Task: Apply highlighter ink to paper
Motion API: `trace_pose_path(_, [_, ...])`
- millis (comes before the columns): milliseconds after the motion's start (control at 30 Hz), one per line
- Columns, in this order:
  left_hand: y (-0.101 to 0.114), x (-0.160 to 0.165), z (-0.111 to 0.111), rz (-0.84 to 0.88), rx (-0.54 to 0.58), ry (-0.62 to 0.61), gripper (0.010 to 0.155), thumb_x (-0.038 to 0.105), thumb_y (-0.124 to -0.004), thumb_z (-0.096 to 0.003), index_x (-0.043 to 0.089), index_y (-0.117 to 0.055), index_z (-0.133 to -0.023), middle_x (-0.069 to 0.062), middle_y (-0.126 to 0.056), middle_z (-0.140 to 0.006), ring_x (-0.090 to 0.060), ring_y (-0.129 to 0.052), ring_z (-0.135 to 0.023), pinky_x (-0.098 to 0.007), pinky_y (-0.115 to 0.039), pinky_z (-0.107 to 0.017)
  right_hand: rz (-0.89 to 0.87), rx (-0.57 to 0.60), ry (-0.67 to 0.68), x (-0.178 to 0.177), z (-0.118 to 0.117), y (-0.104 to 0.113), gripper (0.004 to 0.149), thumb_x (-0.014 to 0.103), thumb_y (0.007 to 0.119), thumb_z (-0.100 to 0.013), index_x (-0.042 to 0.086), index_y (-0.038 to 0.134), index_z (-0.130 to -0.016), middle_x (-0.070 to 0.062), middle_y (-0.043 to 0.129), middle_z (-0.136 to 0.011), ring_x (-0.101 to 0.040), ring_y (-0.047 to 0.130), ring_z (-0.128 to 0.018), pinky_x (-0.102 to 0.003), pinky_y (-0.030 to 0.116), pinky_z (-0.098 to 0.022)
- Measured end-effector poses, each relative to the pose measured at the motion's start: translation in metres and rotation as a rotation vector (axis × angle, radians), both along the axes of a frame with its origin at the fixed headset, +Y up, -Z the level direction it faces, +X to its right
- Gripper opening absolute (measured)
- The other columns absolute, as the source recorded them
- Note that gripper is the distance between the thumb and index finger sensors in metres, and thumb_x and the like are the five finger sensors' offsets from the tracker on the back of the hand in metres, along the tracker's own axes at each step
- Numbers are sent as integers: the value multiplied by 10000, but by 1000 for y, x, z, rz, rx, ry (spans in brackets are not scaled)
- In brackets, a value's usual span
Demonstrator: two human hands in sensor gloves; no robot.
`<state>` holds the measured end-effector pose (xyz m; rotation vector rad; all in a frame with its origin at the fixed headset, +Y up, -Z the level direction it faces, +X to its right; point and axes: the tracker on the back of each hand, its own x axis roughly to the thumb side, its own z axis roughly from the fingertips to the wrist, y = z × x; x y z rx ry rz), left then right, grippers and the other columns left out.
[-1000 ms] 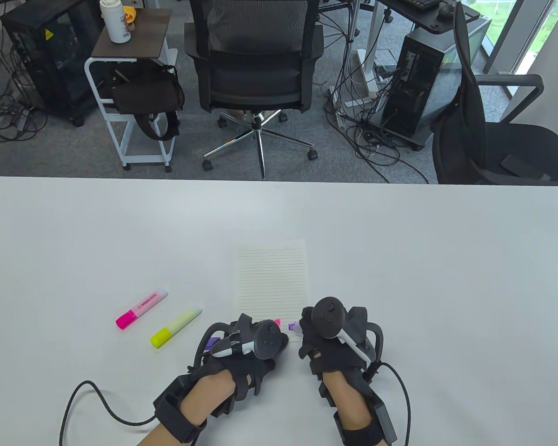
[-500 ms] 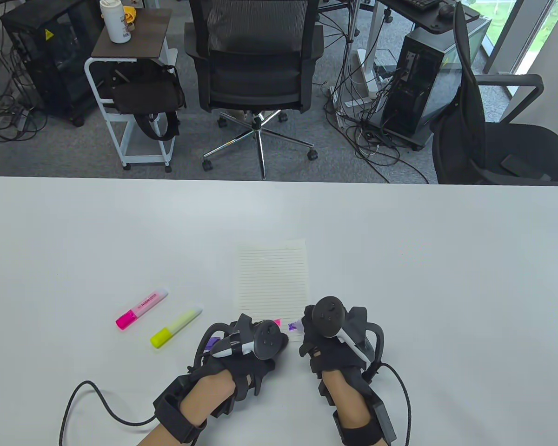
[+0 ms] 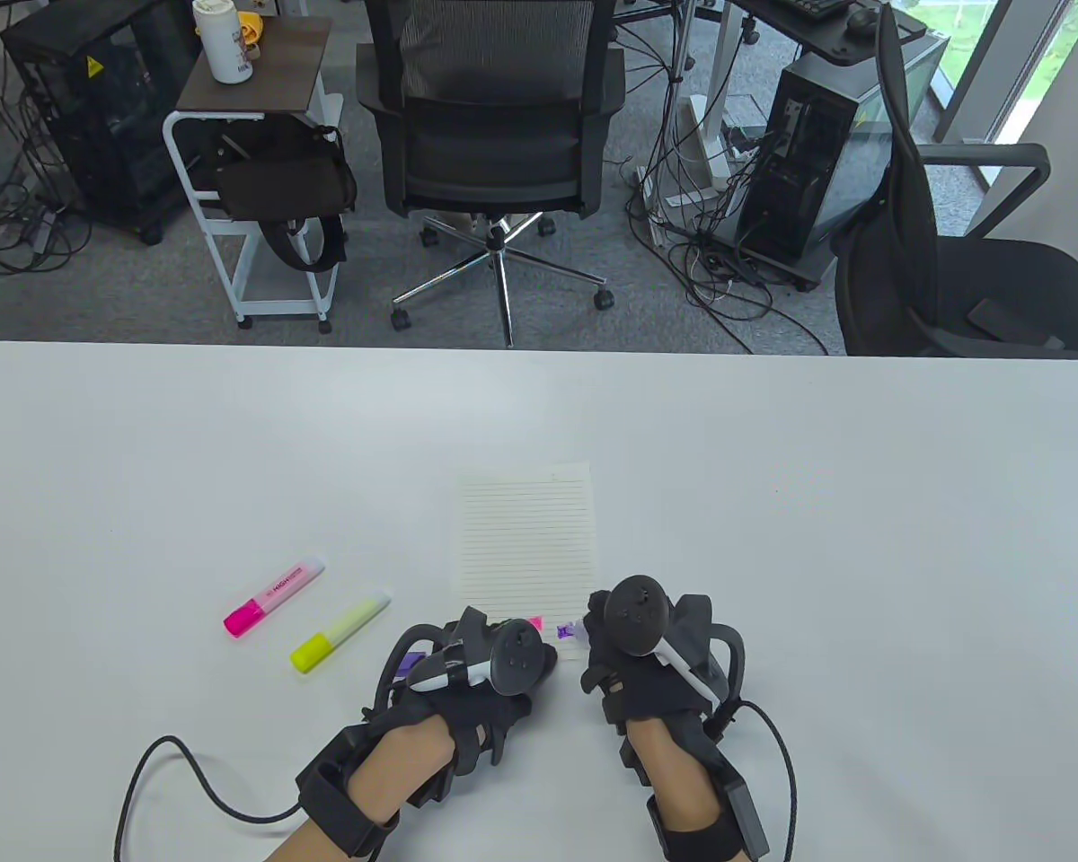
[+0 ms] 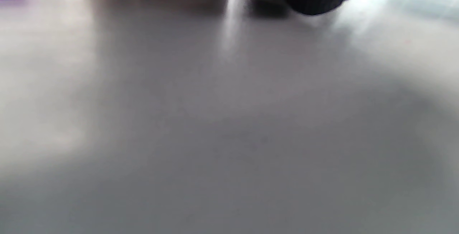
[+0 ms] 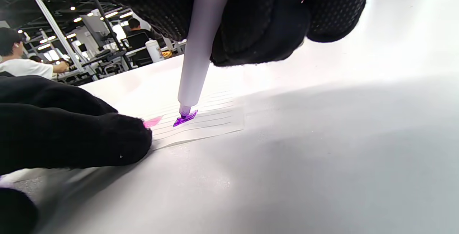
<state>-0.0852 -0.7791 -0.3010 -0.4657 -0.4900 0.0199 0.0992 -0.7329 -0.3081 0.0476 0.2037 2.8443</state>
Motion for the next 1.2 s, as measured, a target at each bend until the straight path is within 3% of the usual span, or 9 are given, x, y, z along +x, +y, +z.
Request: trace_pose_path(1200, [0, 0, 0, 1, -1, -2, 652, 487, -683, -471, 443, -412, -1063, -8, -289, -1110, -339, -428, -983, -639, -363, -746, -24, -12, -27, 7, 0, 2, 355, 357, 784, -613, 234, 786, -946, -98, 923, -775, -297, 936, -477, -567, 709, -629])
